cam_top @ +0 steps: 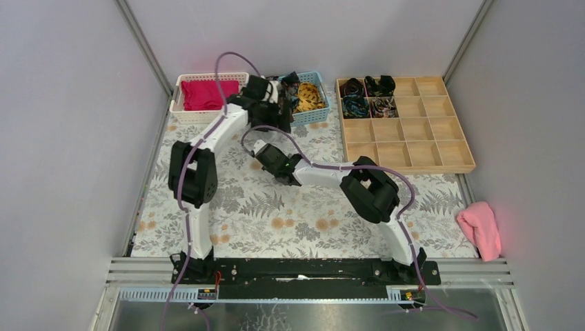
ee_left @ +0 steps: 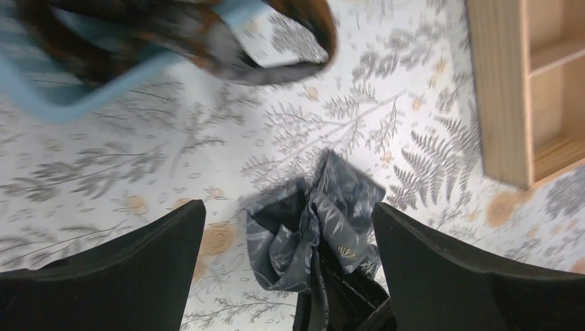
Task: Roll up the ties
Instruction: Roll the tie at the center of the board.
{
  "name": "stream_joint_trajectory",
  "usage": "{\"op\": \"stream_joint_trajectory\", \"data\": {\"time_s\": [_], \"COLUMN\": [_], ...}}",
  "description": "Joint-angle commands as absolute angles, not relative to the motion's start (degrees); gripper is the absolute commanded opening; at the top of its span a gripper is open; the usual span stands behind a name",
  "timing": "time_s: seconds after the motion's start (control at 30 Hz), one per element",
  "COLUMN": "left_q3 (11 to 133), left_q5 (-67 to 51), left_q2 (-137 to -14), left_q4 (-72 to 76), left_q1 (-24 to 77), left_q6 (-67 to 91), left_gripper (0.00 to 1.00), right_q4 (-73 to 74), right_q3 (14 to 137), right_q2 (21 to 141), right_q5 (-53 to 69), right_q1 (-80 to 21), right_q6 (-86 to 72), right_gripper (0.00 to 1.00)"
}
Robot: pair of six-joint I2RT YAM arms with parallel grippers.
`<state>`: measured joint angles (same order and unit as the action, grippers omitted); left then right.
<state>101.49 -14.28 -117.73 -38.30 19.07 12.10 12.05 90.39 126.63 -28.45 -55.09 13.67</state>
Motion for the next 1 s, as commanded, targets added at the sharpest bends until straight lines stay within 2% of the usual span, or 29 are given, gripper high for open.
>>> {"op": "stream_joint_trajectory", "data": {"time_s": [0.0, 0.27, 0.5, 0.67, 0.9, 0.93, 0.97], "left_q3": [101.9, 87.6, 73.2, 66.7, 61.4, 62.2, 63.0], "left_q5": [-15.2, -5.6, -2.3, -0.4, 12.1, 11.8, 11.0], "left_q2": [-112.9, -104.7, -99.2, -95.4, -83.9, -82.8, -81.3], "left_q4": [-34.4, -29.9, -23.2, -20.4, -16.6, -17.1, -18.1], "left_q1": [15.4, 15.0, 15.0, 15.3, 15.0, 14.8, 14.8], "left_q6": [17.5, 22.2, 27.2, 30.7, 36.8, 37.1, 37.6], "left_gripper": [0.99, 0.99, 0.95, 0.96, 0.97, 0.96, 0.91], "right_q4": [14.3, 8.8, 4.5, 1.3, 0.6, 0.6, 0.5], "right_q3": [85.4, 79.5, 78.3, 77.7, 76.7, 76.5, 76.4], "right_q2": [127.1, 122.0, 124.9, 126.8, 127.9, 127.8, 127.5], "right_q5": [-4.1, 20.5, 36.3, 40.7, 39.4, 39.3, 39.0], "right_q1": [-55.0, -45.1, -37.2, -34.0, -33.2, -33.1, -33.0], "right_q6": [4.7, -3.8, -11.2, -15.8, -16.7, -16.7, -16.8], "right_gripper": [0.0, 0.0, 0.0, 0.0, 0.0, 0.0, 0.0]}}
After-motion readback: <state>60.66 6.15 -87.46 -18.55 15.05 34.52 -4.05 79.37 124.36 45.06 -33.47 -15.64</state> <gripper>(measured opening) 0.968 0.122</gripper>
